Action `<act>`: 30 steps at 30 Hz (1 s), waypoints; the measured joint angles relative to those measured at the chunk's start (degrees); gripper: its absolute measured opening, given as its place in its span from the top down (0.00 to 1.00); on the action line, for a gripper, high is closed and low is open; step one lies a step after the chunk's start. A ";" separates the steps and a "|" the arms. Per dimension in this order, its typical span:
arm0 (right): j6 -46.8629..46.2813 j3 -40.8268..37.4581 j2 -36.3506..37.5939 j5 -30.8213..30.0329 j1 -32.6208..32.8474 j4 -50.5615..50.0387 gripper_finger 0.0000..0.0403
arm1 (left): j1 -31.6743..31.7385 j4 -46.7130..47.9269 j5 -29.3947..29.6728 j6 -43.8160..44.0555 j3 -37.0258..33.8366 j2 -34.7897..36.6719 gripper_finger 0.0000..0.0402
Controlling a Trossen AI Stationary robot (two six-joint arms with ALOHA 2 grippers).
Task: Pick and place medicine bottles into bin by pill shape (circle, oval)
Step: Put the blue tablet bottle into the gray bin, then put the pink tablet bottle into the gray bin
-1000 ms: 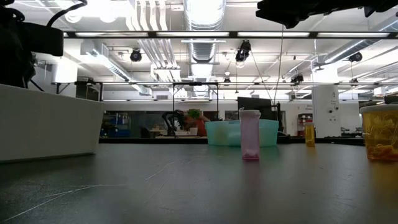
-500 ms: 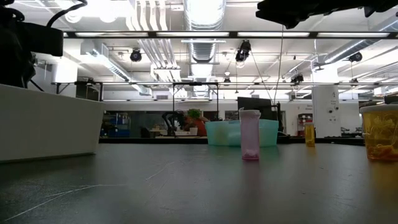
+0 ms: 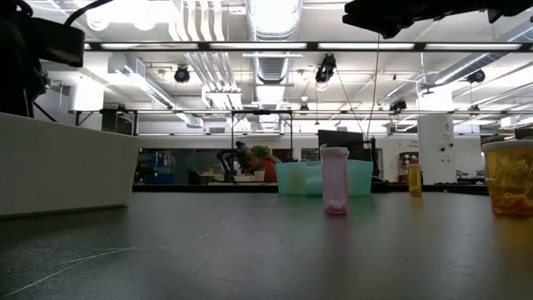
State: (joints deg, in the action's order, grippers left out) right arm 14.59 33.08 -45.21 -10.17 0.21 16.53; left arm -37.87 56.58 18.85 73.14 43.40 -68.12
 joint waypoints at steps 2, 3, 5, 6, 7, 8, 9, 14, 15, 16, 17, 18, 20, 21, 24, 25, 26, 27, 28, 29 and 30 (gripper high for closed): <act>0.00 0.01 0.00 -0.08 0.00 -0.02 0.40 | 0.00 -0.01 -0.23 0.02 0.63 0.02 0.66; 0.00 0.01 0.00 -0.26 0.00 -0.01 0.40 | 0.00 0.00 -0.28 0.02 1.04 -0.04 0.66; 0.00 0.01 0.00 -0.34 0.00 -0.02 0.40 | 0.00 -0.03 -0.28 0.00 2.15 -0.04 0.66; 0.00 0.02 0.00 -0.35 -0.01 -0.02 0.40 | 0.02 -0.01 -0.28 0.00 2.77 -0.04 0.66; 0.00 0.00 0.00 -0.35 -0.02 -0.02 0.40 | 0.02 0.03 -0.28 0.00 3.34 -0.04 0.66; 0.00 0.01 0.00 -0.33 0.00 -0.02 0.40 | 0.09 0.01 -0.28 0.02 3.99 -0.04 0.66; 0.00 0.02 0.00 -0.33 0.00 -0.02 0.40 | 0.23 0.00 -0.28 0.03 4.64 -0.04 0.66; 0.51 0.02 0.00 -0.33 0.05 -0.02 0.40 | 1.54 -0.39 1.55 -0.02 8.58 -0.22 0.66; 0.82 0.02 0.00 -0.30 0.05 -0.02 0.40 | 1.77 -0.65 2.67 -0.21 9.42 -0.39 0.66; 1.15 0.00 0.00 -0.07 0.05 -0.02 0.40 | 1.95 -0.68 3.81 -0.64 10.36 -0.63 0.66; 1.64 0.00 0.02 0.45 0.05 0.00 0.40 | 2.16 -0.65 4.90 -1.45 11.40 -1.00 0.66; 2.12 0.00 0.12 1.41 0.05 -0.02 0.40 | 2.36 -0.78 5.91 -2.42 12.55 -1.47 0.66; 2.85 -0.13 0.51 3.69 0.05 0.08 0.40 | 2.97 -2.29 7.33 -5.11 14.48 -2.79 0.66; 2.99 -0.26 0.84 4.71 0.05 0.39 0.40 | 3.33 -3.09 7.57 -6.58 15.38 -3.54 0.66; 3.20 -1.24 2.29 6.15 0.07 1.74 0.40 | 4.80 -6.56 8.03 -11.96 18.24 -6.43 0.66; 3.29 -1.71 2.93 6.16 0.07 2.16 0.40 | 5.26 -7.51 8.09 -13.80 19.11 -7.51 0.66; 3.33 -2.06 3.59 6.14 0.07 2.20 0.40 | 5.70 -8.32 8.10 -15.55 20.03 -8.60 0.66; 3.37 -2.46 4.32 6.14 0.05 2.21 0.40 | 6.18 -9.06 8.10 -17.14 21.00 -9.72 0.66; 3.45 -2.85 5.11 6.14 0.07 2.19 0.40 | 6.65 -10.00 8.09 -18.54 21.90 -10.91 0.66; 3.51 -3.30 5.89 6.14 0.07 2.17 0.40 | 7.12 -10.65 8.08 -19.92 22.93 -12.12 0.66; 3.52 -3.68 6.73 6.14 0.07 2.16 0.40 | 7.62 -11.16 8.07 -21.33 23.93 -13.24 0.66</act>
State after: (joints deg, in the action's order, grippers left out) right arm 18.11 29.40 -38.48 -4.03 0.27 18.69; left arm -30.25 45.42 26.92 51.81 67.33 -81.36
